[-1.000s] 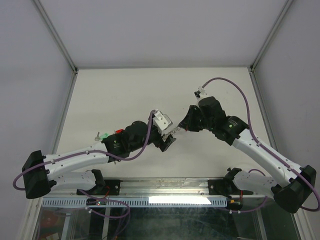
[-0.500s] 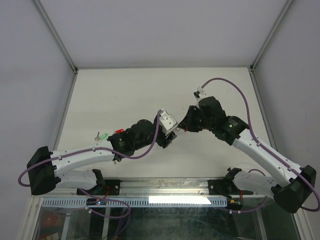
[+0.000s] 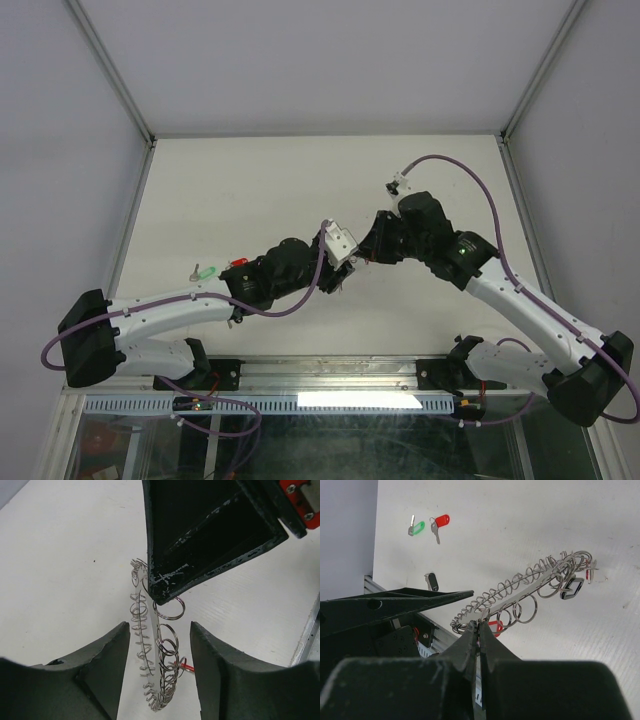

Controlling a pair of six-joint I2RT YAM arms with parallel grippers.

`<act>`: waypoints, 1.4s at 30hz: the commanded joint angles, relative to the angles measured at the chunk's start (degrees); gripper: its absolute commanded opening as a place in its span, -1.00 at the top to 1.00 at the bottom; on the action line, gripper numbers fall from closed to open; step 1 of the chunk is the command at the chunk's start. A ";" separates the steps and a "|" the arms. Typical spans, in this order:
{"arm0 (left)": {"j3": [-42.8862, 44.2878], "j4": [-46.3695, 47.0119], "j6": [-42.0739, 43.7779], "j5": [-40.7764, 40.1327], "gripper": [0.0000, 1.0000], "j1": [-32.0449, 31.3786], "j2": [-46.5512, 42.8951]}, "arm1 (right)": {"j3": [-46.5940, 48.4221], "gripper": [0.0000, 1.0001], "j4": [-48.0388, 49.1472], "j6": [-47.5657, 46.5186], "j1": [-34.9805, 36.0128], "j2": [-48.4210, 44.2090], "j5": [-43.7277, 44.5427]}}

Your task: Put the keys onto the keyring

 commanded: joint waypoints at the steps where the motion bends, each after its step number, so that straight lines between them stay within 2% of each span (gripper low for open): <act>1: 2.44 3.27 0.66 0.34 0.00 -0.41 -0.30 | 3.91 1.00 4.05 0.93 -0.25 -2.28 -1.81; 17: 3.24 4.34 1.28 -0.79 0.29 -0.41 1.00 | 4.22 1.00 4.34 1.38 -0.28 -2.13 -3.65; 31: 3.31 4.33 0.97 -0.13 1.00 -0.41 -0.75 | 4.44 1.00 4.35 1.38 -0.28 -1.51 -4.11; 37: 2.96 4.30 0.46 0.25 1.00 -0.40 -1.78 | 4.40 1.00 4.36 1.38 -0.31 -1.89 -3.31; 42: 1.73 4.72 0.27 0.87 1.00 -0.33 -3.01 | 4.33 0.65 5.14 1.22 -0.32 -3.43 -2.40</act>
